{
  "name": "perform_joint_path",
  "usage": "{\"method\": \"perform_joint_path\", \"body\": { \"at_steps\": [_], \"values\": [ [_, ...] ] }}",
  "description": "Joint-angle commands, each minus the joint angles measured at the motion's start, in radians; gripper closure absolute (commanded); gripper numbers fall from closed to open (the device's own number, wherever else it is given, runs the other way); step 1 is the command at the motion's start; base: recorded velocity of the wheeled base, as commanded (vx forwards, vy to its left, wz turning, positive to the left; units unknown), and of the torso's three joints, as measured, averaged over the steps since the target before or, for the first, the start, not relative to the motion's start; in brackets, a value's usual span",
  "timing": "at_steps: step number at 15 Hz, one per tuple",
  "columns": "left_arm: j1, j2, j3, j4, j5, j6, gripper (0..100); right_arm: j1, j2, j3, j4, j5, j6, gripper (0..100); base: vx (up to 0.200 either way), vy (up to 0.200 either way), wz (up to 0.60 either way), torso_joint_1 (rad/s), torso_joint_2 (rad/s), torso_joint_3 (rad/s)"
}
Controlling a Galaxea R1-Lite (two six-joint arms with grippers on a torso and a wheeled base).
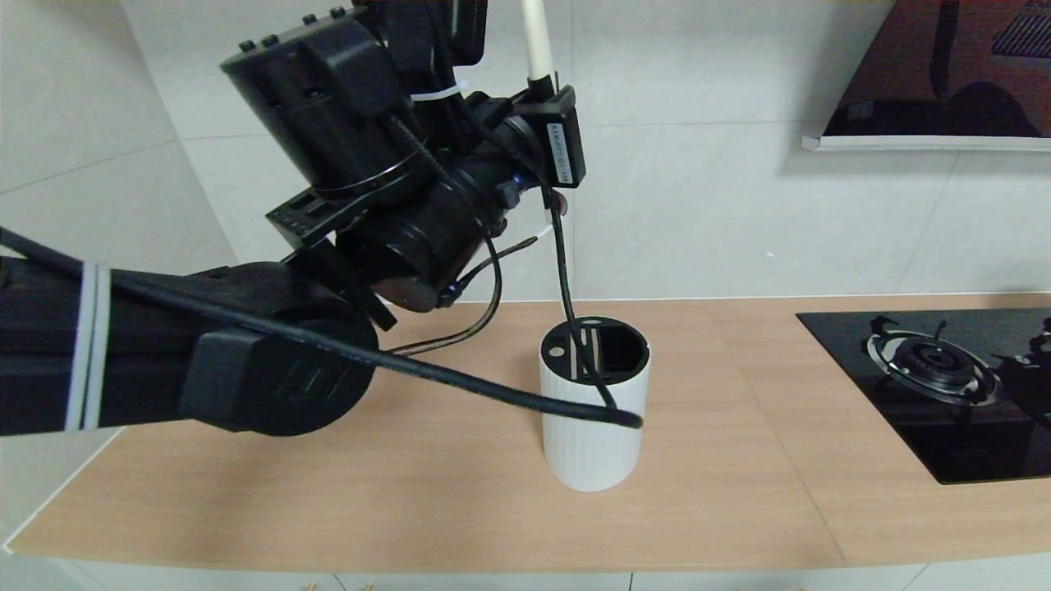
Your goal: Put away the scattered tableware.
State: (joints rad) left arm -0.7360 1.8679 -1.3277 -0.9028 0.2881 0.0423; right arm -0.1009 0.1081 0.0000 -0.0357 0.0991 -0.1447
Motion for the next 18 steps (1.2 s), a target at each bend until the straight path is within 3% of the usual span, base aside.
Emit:
{"method": "perform_joint_path", "body": {
  "at_steps": [1,5,9,13,18],
  "values": [
    [-0.006,0.076,-0.079,0.054,0.072,0.005,100,-0.002,-0.008,0.0,0.002,-0.007,0.007,100,0.0,0.0,0.0,0.0,0.0,0.0],
    [-0.029,0.192,-0.157,0.067,0.148,0.039,100,-0.002,-0.008,0.0,0.02,-0.009,0.016,100,0.0,0.0,0.0,0.0,0.0,0.0],
    [-0.02,0.252,-0.168,0.027,0.146,0.04,100,-0.002,-0.008,0.0,0.02,-0.009,0.017,100,0.0,0.0,0.0,0.0,0.0,0.0],
    [-0.003,0.315,-0.274,0.021,0.143,0.04,100,0.0,-0.008,0.0,0.02,-0.009,0.016,100,0.0,0.0,0.0,0.0,0.0,0.0],
    [0.021,0.338,-0.28,0.019,0.148,0.039,100,0.0,-0.008,0.0,0.02,-0.009,0.016,100,0.0,0.0,0.0,0.0,0.0,0.0]
  ]
}}
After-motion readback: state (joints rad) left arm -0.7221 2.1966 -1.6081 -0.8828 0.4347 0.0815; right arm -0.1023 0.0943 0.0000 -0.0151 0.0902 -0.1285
